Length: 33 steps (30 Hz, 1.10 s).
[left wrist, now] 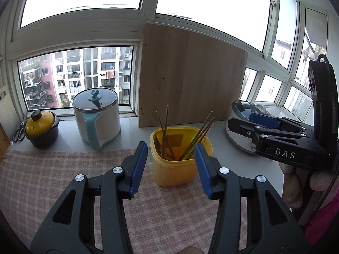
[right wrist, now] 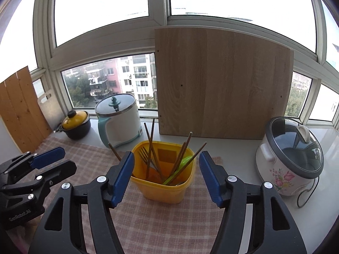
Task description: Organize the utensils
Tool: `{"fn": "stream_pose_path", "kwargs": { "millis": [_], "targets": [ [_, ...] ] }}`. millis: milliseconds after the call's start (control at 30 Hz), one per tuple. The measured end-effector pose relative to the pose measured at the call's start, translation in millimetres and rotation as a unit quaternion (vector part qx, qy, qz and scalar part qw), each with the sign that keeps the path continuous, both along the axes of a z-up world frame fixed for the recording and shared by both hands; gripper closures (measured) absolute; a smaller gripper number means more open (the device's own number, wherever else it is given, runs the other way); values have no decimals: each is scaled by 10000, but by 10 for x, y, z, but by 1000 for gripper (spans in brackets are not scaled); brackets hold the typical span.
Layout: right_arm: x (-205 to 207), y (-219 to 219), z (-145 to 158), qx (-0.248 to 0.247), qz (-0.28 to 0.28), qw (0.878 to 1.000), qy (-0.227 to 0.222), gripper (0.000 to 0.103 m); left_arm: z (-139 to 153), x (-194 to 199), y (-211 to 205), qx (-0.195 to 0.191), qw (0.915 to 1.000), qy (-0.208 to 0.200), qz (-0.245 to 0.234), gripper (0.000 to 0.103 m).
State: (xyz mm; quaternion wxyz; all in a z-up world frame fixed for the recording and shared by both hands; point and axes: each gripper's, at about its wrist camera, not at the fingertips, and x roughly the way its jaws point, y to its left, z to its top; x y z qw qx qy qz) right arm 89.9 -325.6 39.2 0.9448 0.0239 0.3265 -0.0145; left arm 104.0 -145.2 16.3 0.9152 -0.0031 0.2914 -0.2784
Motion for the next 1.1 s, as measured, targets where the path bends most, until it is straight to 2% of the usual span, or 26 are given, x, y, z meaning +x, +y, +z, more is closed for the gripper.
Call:
{"fn": "stream_pose_path", "kwargs": {
  "millis": [100, 167, 333, 467, 667, 1100],
  "targets": [
    [-123, 34, 50, -23, -17, 10000, -76, 37, 43, -114, 47, 40, 10000, -76, 48, 45],
    [-197, 52, 76, -55, -28, 9999, -113, 37, 65, -191, 81, 36, 9999, -114, 62, 35],
    [-386, 135, 137, -164, -48, 9995, -253, 26, 102, -378, 120, 133, 9997, -196, 44, 26],
    [-501, 187, 158, -244, -85, 9991, -342, 24, 121, -496, 136, 218, 9993, -298, 83, 16],
    [-602, 240, 158, -278, -119, 9988, -373, 23, 153, -621, 184, 290, 9985, -408, 241, 6],
    [-725, 279, 88, -414, -229, 9983, -344, 22, 148, -727, 238, 452, 9969, -441, 463, 1]
  ]
}}
